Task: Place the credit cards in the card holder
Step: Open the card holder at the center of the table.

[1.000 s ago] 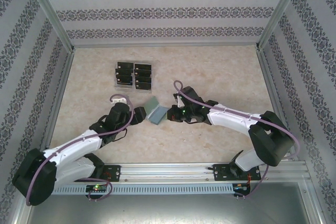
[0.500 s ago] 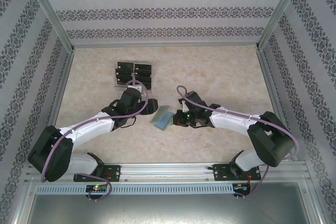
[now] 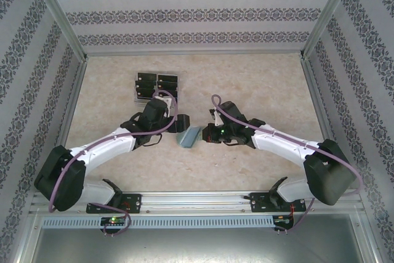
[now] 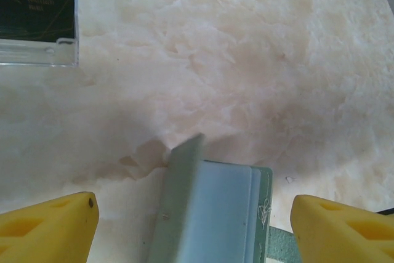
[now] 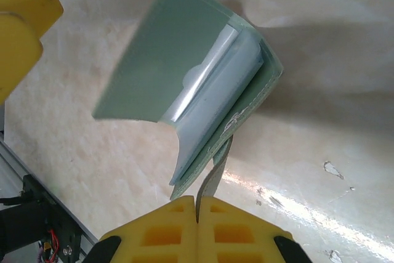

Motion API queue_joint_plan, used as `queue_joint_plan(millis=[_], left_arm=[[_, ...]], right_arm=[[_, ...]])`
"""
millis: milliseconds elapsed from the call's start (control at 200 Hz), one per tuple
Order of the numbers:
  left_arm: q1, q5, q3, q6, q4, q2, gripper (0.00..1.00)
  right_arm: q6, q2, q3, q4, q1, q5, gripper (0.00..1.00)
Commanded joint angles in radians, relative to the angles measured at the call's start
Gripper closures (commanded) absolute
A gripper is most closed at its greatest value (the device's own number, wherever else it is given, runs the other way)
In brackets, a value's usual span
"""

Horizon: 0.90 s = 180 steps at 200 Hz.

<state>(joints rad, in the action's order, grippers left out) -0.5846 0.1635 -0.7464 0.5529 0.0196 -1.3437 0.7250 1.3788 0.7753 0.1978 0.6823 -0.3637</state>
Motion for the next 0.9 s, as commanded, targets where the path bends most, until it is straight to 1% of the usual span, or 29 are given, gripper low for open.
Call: queue_joint_plan(millis=[0,85,210,295,460,695,809,864,894], left_arm=[[-0.017,0.008,0.0,-0.025,0.033,-0.031,0.18],[-0.017,-0.02,-0.022,-0.042,0.065,-0.057,0.18],[-0.017,-0.1,-0.07,-0.067,0.139,-0.103,0.17],[-0.017,-0.127,-0.095,-0.087,0.168,-0.131,0.17],[-0.016,-0.11,-0.125,-0.109,0.168,-0.185,0.15],[-0.013,-0.07,-0.15,-0.103,0.16,-0.269,0.14],[-0.009,-0.034,-0.132,-0.09,0.122,-0.278,0.19],[-0.006,-0.018,-0.114,-0.08,0.093,-0.268,0.24],[-0.003,-0.01,-0.101,-0.072,0.077,-0.259,0.29]], right_arm=[[-0.024,-0.007,0.014,0.023,-0.012,-0.001,1.0],[-0.023,-0.006,0.009,0.022,-0.016,0.003,1.0],[-0.021,-0.006,0.0,0.021,-0.019,0.005,1.0],[-0.02,-0.007,-0.005,0.021,-0.021,0.005,1.0],[-0.02,-0.009,-0.016,0.019,-0.029,0.005,1.0],[-0.028,-0.006,-0.039,0.01,-0.046,0.002,1.0],[-0.034,-0.003,-0.058,0.005,-0.059,0.0,1.0],[-0.041,-0.001,-0.066,0.003,-0.067,0.0,1.0],[-0.045,0.0,-0.07,0.002,-0.07,-0.001,1.0]])
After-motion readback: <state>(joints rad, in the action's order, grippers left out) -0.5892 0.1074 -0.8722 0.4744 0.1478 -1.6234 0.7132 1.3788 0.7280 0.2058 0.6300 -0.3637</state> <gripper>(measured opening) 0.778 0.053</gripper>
